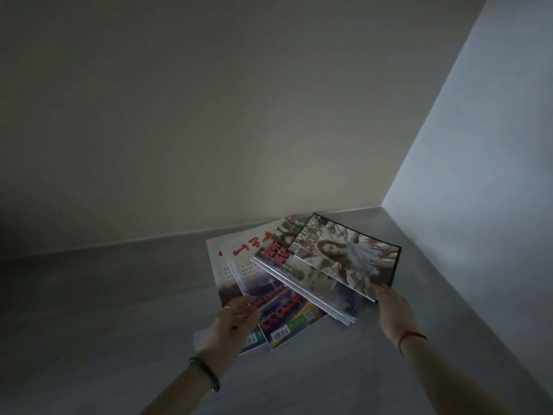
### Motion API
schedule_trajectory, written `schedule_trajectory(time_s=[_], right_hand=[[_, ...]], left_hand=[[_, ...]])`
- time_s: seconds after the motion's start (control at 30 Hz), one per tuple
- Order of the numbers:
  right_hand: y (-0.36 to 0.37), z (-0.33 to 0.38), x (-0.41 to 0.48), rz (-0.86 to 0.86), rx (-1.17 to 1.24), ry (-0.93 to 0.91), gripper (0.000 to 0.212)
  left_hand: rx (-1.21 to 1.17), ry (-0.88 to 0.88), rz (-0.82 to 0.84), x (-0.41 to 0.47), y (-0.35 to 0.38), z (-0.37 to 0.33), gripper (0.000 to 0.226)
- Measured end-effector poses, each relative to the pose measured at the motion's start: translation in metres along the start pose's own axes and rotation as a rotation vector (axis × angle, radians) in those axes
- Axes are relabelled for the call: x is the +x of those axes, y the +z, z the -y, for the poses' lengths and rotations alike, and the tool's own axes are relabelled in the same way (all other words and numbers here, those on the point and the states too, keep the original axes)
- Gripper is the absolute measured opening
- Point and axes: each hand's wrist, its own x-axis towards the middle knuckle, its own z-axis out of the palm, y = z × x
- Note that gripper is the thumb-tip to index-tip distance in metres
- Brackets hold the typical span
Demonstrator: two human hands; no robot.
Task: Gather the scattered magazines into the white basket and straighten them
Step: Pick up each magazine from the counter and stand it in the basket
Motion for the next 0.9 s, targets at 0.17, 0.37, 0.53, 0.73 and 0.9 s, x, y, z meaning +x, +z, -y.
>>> schedule_trajectory(time_s=[0.17, 0.37, 0.53, 0.73, 0.9], right_hand=[[-0.006, -0.014, 0.005, -0.010, 0.011, -0.133, 0.055], [-0.062, 0.024, -0.018, -0.446, 0.218, -0.502, 0.035], [-0.072, 0.084, -0.069, -0.694, 0.187, -0.848, 0.013], [-0.052, 0.138, -0.121, -0.548, 0.189, -1.039, 0.049], [-0.072, 0.163, -0.122, -0.224, 0.642, -0.853, 0.040]], left_hand=[[-0.024, -0.057, 0.045, 0.002, 0.011, -0.002, 0.021], [-0.325, -0.305, 0.182, 0.000, 0.035, -0.024, 0.015], [-0.690, -0.525, 0.276, 0.003, 0.048, -0.032, 0.064], [-0.738, -0.476, 0.026, -0.002, 0.024, -0.027, 0.029], [-0.787, -0.275, 0.109, -0.030, -0.039, -0.038, 0.034]])
